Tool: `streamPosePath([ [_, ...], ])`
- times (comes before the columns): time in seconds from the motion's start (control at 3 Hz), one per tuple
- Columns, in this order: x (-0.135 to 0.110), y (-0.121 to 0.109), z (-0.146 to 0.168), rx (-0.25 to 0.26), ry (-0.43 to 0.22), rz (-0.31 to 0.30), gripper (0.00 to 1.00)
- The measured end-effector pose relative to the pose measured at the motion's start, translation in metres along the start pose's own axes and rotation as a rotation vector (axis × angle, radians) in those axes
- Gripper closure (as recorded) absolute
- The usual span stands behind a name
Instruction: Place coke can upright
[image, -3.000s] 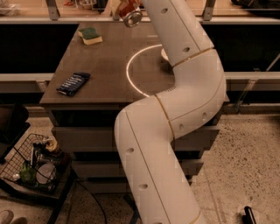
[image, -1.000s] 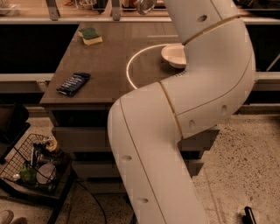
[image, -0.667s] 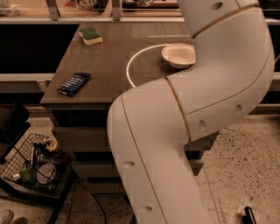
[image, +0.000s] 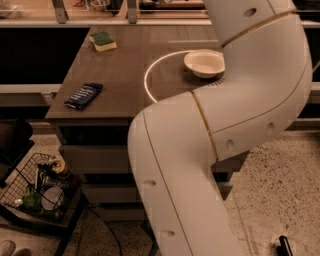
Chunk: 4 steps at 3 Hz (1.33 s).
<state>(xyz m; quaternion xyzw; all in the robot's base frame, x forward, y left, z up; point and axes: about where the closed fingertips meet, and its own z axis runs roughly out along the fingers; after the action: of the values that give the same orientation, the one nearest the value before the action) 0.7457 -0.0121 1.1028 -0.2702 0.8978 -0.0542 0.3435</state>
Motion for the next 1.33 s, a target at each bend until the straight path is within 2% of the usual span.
streamPosePath([
  [0.33, 0.010, -0.009, -0.005, 0.024, -0.013, 0.053, 1.00],
  [0.67, 0.017, -0.005, -0.014, 0.086, -0.031, 0.057, 1.00],
  [1.0, -0.001, 0.005, -0.032, 0.103, -0.123, 0.027, 1.00],
  [1.33, -0.008, 0.005, -0.029, 0.103, -0.146, 0.026, 1.00],
])
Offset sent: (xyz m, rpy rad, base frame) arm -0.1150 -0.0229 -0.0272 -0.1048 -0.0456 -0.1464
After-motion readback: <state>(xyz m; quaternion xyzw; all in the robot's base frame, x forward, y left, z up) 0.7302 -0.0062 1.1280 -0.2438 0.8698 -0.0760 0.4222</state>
